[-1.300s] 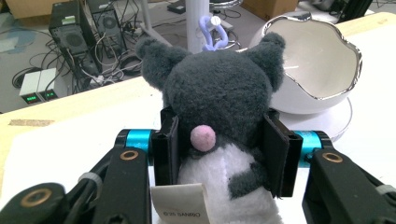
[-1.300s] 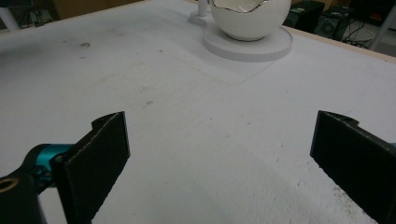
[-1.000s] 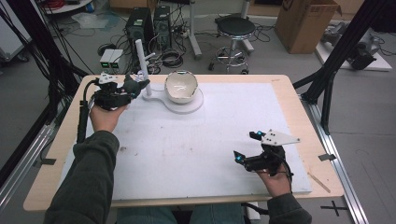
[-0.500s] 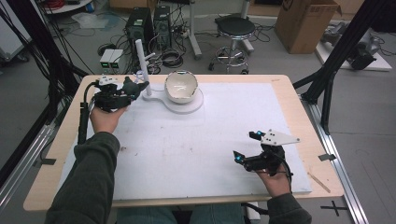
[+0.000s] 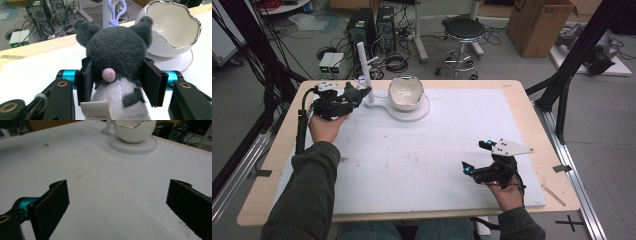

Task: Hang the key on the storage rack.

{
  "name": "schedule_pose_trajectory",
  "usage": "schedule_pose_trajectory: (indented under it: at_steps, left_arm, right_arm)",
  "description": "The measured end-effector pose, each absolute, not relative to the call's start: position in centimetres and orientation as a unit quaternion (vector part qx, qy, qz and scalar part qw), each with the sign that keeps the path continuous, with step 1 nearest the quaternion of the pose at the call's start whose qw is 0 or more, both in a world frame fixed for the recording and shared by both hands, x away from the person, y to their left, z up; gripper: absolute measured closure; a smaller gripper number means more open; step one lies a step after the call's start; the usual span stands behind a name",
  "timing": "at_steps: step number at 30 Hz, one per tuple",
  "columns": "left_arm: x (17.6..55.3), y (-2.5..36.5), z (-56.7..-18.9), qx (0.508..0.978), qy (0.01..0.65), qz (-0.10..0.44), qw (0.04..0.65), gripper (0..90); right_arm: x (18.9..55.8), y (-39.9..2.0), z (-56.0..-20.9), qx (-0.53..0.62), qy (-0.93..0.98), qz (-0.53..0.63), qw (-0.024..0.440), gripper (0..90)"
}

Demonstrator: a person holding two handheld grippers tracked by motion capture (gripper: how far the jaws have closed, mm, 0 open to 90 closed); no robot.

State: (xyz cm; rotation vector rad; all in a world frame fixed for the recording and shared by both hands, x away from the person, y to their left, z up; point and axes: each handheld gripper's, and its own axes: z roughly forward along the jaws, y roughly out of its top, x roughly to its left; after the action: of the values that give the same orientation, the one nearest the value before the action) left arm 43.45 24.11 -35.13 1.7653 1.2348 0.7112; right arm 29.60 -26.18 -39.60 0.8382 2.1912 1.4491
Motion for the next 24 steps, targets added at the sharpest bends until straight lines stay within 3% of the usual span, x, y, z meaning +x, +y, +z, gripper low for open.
schedule_pose_trajectory:
  at_steps: [4, 24]
  left_arm:
    - [43.5, 24.0, -35.3, 0.706, 0.493, 0.28, 0.425, 37.3]
    - [42.3, 23.8, -34.6, 0.708, 0.468, 0.272, 0.454, 35.7]
  right_arm:
    - [29.5, -26.2, -39.6, 0.299, 0.779, 0.517, 0.188, 3.9]
    - [29.6, -26.7, -39.5, 0.307, 0.775, 0.517, 0.194, 3.9]
